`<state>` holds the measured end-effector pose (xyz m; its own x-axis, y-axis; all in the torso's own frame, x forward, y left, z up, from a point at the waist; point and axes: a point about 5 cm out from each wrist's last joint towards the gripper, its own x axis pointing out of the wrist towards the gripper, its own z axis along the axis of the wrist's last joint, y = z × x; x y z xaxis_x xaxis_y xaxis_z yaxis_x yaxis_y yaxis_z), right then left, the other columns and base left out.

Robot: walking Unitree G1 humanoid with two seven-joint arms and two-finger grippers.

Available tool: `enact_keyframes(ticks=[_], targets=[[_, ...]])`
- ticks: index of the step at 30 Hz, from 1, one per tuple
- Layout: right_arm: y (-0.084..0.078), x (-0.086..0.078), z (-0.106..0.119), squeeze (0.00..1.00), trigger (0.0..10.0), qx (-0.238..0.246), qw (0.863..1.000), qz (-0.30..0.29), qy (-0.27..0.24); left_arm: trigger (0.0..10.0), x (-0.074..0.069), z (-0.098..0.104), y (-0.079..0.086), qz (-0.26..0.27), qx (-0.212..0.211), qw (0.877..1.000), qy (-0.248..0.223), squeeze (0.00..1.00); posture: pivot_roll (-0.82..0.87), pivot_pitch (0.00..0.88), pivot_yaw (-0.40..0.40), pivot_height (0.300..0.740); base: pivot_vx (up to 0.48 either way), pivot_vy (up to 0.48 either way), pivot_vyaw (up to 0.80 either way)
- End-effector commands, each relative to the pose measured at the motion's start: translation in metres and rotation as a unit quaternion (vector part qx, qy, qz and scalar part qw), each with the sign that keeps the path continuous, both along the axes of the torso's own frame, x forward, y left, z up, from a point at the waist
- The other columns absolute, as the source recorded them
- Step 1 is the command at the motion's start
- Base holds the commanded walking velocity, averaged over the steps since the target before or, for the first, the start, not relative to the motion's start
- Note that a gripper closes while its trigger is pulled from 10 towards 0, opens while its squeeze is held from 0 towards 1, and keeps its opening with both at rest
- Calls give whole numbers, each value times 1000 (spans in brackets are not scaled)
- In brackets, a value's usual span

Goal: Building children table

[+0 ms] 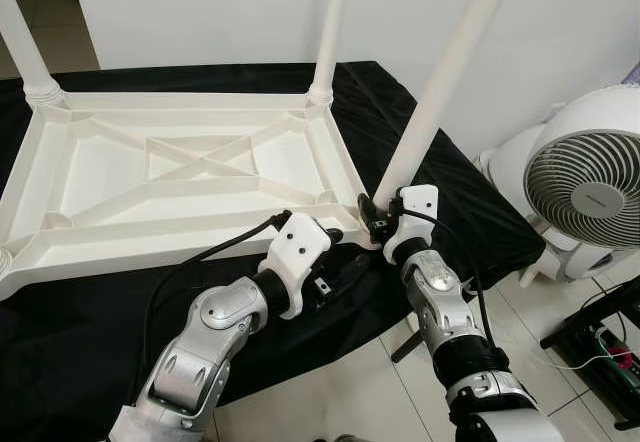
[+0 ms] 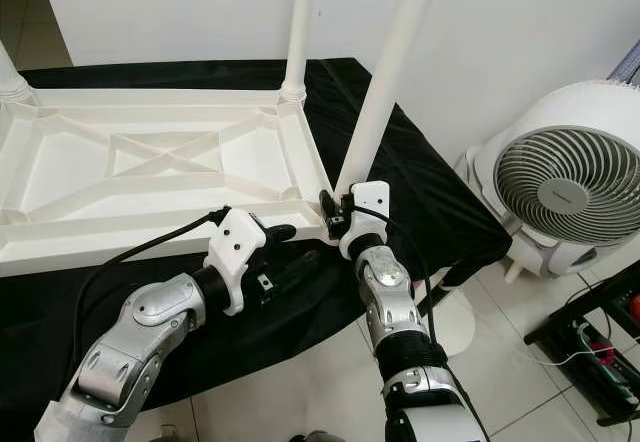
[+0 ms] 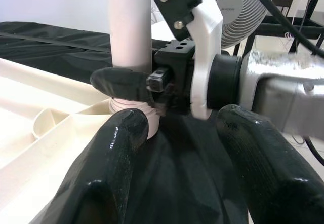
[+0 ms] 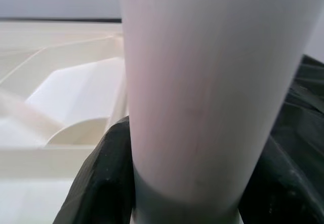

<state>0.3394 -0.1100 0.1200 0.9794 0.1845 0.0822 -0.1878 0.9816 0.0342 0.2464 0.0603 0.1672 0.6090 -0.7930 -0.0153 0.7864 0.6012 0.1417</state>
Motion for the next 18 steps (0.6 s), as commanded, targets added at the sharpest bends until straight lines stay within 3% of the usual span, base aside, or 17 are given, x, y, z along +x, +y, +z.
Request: enact_keyframes(ticks=[1,8,9,10,11,18], targets=[[0,-6,-19,0,0,-4,998,-37,47,10000,-2,1,-3,11,-7,1000,-1,0,75,58,-128,740,0,0,0],[9,-9,-13,0,0,13,999,-22,35,10000,-2,1,-5,9,-7,1000,-2,0,78,49,-132,740,0,0,0],[9,-10,-12,0,1608,13,999,-22,33,10000,-1,2,-5,10,-8,1000,-3,0,78,48,-132,740,0,0,0],[9,-11,-11,0,10000,21,999,-16,33,10000,-1,2,-4,11,-8,1000,-4,0,78,45,-133,740,0,0,0],[9,-12,-9,1000,10000,24,999,-14,30,10000,-1,2,-3,13,-7,1000,-5,0,79,43,-135,740,0,0,0],[1,-16,-3,1000,10000,32,999,1,19,10000,-1,1,-2,17,-5,1000,-7,0,82,41,-144,740,0,0,0]])
